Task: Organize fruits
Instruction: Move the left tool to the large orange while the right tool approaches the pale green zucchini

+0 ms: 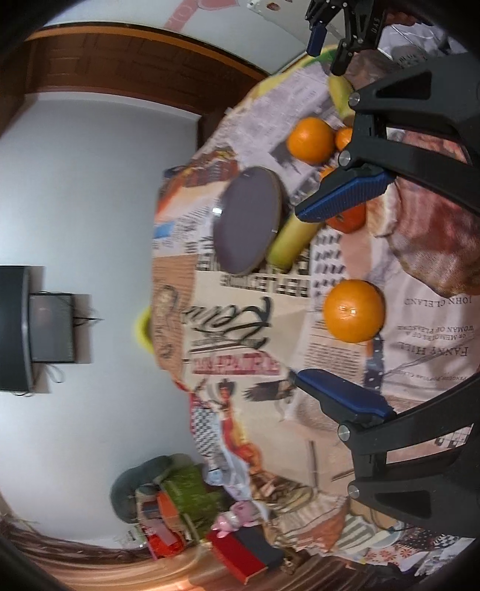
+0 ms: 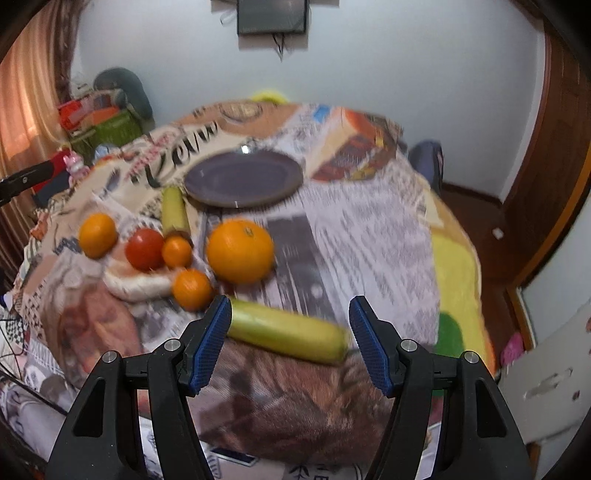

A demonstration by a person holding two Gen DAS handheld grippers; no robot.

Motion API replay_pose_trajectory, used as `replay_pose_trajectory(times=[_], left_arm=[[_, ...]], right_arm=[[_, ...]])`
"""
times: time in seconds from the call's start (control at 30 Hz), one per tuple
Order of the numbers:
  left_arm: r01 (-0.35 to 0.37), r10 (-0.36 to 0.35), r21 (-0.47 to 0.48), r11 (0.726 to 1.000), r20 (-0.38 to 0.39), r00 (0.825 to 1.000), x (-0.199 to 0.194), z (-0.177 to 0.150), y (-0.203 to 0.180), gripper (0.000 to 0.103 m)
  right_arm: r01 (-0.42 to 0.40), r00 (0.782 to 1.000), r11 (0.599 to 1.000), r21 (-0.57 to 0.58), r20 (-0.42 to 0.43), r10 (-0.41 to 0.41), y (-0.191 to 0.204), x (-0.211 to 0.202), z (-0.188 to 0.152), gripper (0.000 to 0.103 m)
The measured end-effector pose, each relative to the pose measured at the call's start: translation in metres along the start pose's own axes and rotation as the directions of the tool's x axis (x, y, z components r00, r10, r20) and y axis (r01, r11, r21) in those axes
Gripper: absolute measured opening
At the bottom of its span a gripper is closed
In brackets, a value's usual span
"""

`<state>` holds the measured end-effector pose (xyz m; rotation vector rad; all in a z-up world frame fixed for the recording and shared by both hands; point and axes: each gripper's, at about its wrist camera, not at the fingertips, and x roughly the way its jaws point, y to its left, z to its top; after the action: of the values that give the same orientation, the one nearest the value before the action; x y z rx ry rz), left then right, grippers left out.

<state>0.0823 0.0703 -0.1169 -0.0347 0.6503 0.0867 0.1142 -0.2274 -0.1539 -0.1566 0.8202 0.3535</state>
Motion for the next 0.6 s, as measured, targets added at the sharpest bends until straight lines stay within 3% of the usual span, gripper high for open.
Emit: replay_pose_trajectory(times=[0.27, 0.6], left_arm=[[-0.006, 0.007, 0.008, 1.000, -0.142, 0.990, 0.042, -0.025, 0.003, 0.082], [-0.014, 0.008, -0.021, 1.000, -0.234, 0.972, 0.073, -0.039, 0.015, 0.083]], right_arm=[[0.000, 0.993, 1.000, 0.014, -0.115, 0.002, -0.010, 0.029, -0.017, 0.064], [0.011, 0.992, 1.000, -0.027, -0.126, -0.014, -0.005, 0.054, -0.009, 0.087]])
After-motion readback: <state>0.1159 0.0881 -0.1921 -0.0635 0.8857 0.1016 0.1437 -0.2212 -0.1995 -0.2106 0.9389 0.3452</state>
